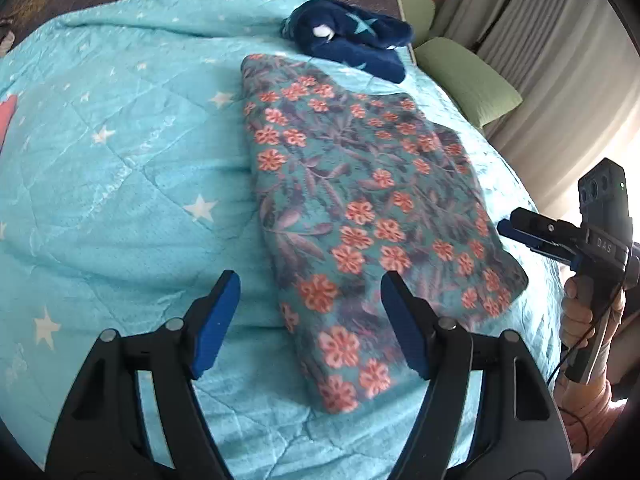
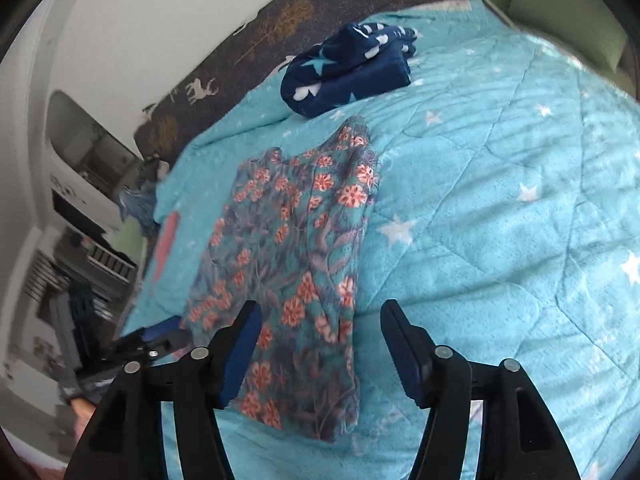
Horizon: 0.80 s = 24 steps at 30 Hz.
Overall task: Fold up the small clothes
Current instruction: 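Grasp the folded shirt edge with both grippers and lift it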
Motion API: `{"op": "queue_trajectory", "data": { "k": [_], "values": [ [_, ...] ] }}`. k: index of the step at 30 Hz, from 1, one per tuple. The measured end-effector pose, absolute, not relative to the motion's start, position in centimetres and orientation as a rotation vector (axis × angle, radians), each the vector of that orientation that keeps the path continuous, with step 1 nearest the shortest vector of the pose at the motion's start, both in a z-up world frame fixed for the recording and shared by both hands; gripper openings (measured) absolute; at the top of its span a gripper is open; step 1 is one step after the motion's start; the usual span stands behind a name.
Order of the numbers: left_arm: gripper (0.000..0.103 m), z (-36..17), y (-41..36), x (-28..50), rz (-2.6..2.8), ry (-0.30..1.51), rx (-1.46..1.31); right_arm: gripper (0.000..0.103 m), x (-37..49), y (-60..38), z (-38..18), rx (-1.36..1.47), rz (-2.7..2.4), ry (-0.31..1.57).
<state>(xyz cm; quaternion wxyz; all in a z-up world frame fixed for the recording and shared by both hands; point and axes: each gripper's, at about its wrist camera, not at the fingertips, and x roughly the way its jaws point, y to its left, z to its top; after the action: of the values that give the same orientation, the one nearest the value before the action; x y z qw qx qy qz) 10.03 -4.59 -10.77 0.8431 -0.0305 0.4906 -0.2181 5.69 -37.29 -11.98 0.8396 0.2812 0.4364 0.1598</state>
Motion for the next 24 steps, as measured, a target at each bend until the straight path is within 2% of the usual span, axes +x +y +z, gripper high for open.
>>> {"op": "queue_trajectory", "data": {
  "k": [9, 24],
  "values": [
    [0.074, -12.1, -4.6, 13.7, -0.494, 1.115, -0.147, 0.065, 9.6, -36.5, -14.4, 0.643, 0.432, 1.036],
    [0.079, -13.0, -6.6, 16.9, -0.567, 1.092, -0.087, 0.068, 15.3, -35.9, -16.0, 0.694, 0.569, 1.024]
  ]
}}
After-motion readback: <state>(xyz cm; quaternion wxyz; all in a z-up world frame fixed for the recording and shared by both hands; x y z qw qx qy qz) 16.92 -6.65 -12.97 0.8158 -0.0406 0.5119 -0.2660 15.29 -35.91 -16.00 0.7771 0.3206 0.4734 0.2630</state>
